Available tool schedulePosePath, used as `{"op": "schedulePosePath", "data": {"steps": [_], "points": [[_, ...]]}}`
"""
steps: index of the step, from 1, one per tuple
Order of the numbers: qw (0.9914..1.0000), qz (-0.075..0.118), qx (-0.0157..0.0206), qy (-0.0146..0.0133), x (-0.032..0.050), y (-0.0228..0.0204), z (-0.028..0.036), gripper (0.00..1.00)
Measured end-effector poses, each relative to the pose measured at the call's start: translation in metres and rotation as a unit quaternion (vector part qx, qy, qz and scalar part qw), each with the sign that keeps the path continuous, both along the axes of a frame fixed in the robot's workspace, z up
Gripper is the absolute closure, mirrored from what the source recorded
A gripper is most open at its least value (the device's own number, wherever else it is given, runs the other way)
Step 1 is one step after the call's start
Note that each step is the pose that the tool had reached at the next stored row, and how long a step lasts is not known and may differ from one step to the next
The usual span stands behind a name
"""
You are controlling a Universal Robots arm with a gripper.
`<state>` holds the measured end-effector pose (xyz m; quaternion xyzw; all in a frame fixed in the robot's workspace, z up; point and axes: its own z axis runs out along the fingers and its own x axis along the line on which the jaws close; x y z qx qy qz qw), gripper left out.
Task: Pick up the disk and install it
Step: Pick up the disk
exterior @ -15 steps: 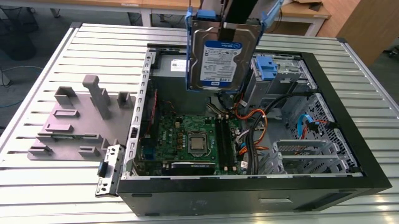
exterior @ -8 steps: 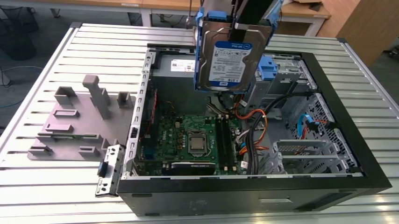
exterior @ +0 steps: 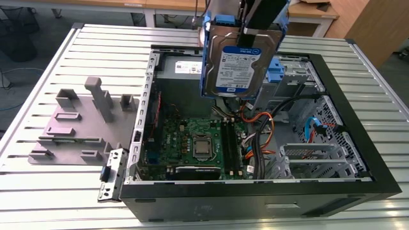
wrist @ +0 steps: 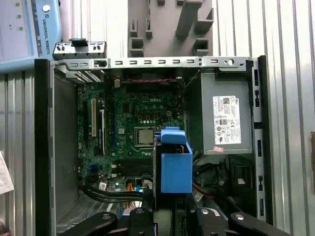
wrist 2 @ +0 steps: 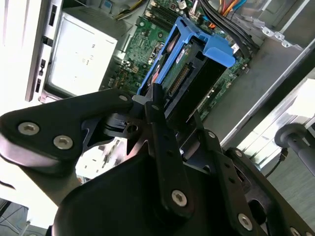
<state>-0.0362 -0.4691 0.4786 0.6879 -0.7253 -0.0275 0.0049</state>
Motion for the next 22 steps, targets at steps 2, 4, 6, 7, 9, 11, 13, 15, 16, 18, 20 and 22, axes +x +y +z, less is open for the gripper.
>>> {"op": "schedulePosePath", "data": {"steps": [2, 4, 6, 7, 9, 11, 13, 15, 16, 18, 20, 22], "points": [[1.00000, 0.000, -0.0001, 0.0000, 0.0001, -0.0056, -0.0001, 0.65], [1.00000, 0.000, -0.0001, 0.0000, 0.0002, -0.0122, -0.0003, 0.65], [1.00000, 0.000, -0.0001, 0.0000, 0.0002, -0.0220, -0.0005, 0.65], [1.00000, 0.000, 0.0000, 0.0000, 0.0002, -0.0257, -0.0007, 0.65], [1.00000, 0.000, -0.0001, 0.0000, 0.0002, -0.0334, -0.0008, 0.65], [1.00000, 0.000, 0.0000, 0.0000, 0.0002, -0.0393, -0.0010, 0.65], [1.00000, 0.000, -0.0001, 0.0000, 0.0002, -0.0421, -0.0010, 0.65], [1.00000, 0.000, -0.0001, 0.0000, 0.0002, -0.0443, -0.0011, 0.65], [1.00000, 0.000, -0.0001, 0.0000, 0.0002, -0.0464, -0.0011, 0.65], [1.00000, 0.000, 0.0000, 0.0000, 0.0003, -0.0514, -0.0013, 0.65], [1.00000, 0.000, -0.0001, 0.0000, 0.0003, -0.0557, -0.0012, 0.65], [1.00000, 0.000, 0.0000, 0.0000, 0.0002, -0.0574, -0.0014, 0.65]]}}
